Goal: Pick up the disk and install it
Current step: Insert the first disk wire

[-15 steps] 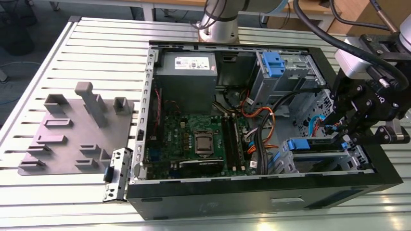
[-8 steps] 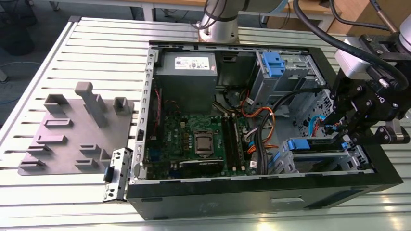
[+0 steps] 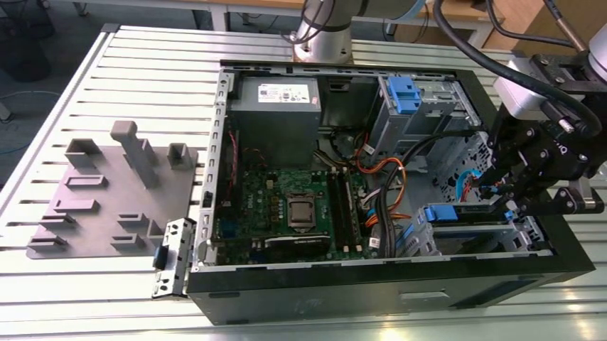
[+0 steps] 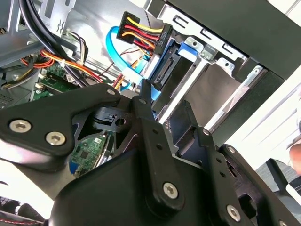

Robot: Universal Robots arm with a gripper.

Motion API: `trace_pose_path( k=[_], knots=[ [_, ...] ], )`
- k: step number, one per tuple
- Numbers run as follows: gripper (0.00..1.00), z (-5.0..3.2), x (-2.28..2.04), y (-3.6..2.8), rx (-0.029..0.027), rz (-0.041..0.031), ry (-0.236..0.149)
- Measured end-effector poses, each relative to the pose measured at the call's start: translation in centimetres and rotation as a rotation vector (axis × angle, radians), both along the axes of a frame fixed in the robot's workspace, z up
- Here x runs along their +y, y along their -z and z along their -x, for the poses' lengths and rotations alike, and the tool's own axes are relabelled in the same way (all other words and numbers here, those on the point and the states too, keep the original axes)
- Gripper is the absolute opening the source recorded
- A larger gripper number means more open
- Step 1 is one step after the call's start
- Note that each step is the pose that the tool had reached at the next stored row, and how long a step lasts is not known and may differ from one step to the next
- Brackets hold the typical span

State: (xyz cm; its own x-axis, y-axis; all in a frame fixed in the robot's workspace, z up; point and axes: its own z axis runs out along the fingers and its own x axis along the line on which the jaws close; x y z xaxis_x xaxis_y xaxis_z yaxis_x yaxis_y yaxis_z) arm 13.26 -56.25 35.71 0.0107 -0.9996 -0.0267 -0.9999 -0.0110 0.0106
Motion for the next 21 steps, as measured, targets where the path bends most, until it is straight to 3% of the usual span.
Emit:
trace_pose_path(
  k=[4,6,17,21],
  knots=[
    [0.44,-0.13,0.00,0.00,0.0000,0.0000,0.000],
    [0.44,-0.73,0.00,0.00,0.0000,0.0001,0.000],
    [0.44,-0.74,0.00,0.01,0.0000,-0.0001,0.000],
    [0.44,-0.36,0.00,0.16,0.0000,0.0000,0.000]
  ],
)
